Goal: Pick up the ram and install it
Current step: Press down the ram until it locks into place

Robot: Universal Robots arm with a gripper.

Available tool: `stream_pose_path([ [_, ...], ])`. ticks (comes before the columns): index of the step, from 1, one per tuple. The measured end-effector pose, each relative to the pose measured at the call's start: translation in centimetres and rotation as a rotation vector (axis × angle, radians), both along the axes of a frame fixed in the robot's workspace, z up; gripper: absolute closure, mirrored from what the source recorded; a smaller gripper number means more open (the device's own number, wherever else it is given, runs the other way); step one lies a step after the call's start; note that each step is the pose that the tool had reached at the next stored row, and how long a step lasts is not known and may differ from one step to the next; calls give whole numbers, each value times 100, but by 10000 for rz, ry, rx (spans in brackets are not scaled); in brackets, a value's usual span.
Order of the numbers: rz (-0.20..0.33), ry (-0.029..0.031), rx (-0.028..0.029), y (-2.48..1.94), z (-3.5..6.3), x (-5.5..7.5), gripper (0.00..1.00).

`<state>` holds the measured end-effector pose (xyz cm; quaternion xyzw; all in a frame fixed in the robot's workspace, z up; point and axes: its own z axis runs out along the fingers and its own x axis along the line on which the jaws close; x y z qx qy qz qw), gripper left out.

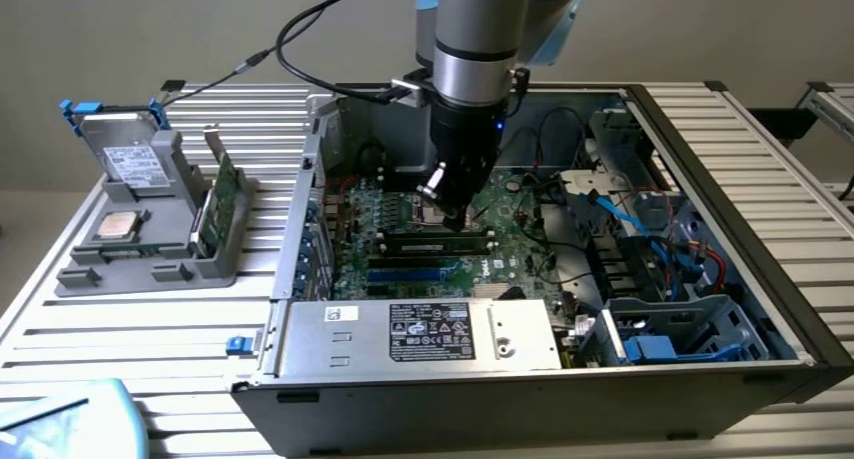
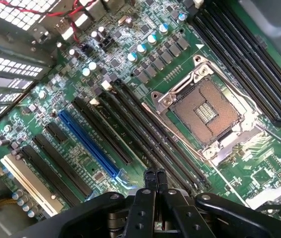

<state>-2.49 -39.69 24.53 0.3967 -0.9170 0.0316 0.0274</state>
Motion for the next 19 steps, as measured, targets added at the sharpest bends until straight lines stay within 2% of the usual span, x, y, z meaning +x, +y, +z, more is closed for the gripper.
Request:
stream_pose_path([
  [19, -2843, -31, -3, 0, -42, 0, 89],
])
